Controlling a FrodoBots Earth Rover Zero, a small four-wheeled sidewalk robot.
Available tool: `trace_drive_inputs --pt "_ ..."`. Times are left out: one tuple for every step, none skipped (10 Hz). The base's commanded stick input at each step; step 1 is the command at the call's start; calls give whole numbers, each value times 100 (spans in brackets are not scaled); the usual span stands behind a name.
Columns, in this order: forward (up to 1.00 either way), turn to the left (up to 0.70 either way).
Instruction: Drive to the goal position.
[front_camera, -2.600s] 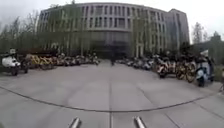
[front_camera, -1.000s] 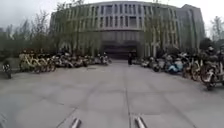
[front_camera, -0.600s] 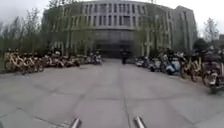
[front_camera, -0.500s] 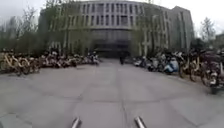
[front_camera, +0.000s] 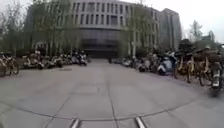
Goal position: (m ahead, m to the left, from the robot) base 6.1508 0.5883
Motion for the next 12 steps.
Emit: trace_drive_inputs --pt "100 6" --pt "100 6" --pt "100 6" --pt "100 6" --pt "100 6" --pt "100 -19" --pt "100 -34" --pt "100 -34" --pt "100 -34" --pt "100 -8" --pt "100 6" --pt "100 6"
